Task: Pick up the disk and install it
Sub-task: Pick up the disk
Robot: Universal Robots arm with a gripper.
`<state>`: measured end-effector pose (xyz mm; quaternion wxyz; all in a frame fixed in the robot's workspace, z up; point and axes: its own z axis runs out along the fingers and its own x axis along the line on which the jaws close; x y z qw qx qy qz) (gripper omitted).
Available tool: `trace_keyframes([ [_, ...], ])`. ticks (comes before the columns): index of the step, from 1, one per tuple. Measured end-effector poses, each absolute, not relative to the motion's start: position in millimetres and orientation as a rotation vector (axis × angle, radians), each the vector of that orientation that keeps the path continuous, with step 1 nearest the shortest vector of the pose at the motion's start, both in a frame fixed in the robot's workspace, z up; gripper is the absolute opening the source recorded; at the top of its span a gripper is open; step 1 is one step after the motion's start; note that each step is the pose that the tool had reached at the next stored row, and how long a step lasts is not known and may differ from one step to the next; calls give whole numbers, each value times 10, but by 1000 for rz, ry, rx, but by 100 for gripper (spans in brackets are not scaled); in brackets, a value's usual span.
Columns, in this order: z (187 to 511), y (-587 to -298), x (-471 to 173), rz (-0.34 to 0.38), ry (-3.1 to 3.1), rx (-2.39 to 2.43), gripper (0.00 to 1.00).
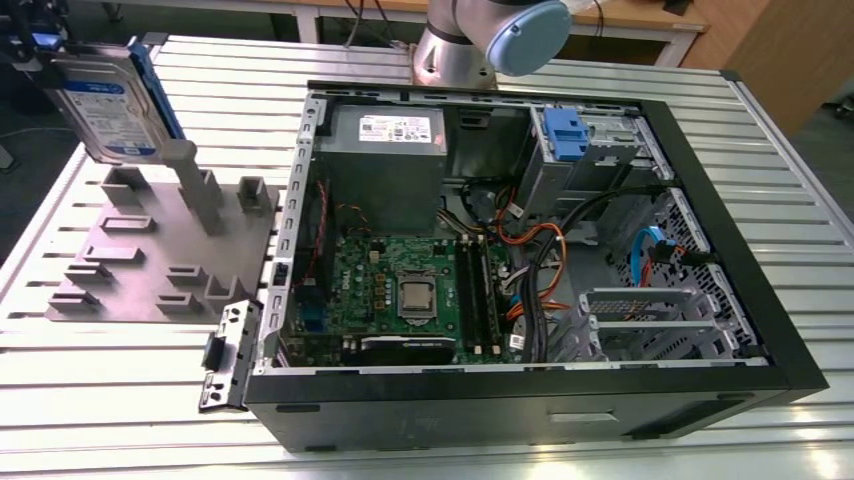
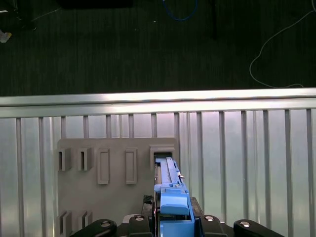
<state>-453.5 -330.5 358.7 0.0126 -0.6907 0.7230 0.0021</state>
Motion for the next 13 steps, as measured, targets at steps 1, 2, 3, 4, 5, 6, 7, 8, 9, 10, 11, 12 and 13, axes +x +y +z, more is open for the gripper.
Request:
trace_keyframes([
  [1, 3590, -3305, -4535, 6, 2253, -2153, 37],
  [2, 3592, -3305, -4535, 6, 2253, -2153, 37],
  [3, 3594, -3305, -4535, 6, 2253, -2153, 37],
  [4, 3596, -3305, -4535, 6, 2253, -2153, 37],
  [5, 3599, -3304, -4534, 6, 2253, -2153, 37],
  [6, 3600, -3305, -4534, 6, 2253, -2153, 37],
  [7, 3602, -3304, -4535, 6, 2253, -2153, 37],
  [8, 3604, -3304, -4535, 6, 2253, -2153, 37],
  [9, 3606, -3304, -4535, 6, 2253, -2153, 37],
  [10, 3608, -3305, -4534, 6, 2253, -2153, 37],
  [11, 3610, -3304, -4534, 6, 2253, -2153, 37],
  [12, 3612, -3304, -4534, 6, 2253, -2153, 37],
  [13, 3614, -3304, -4535, 6, 2253, -2153, 37],
])
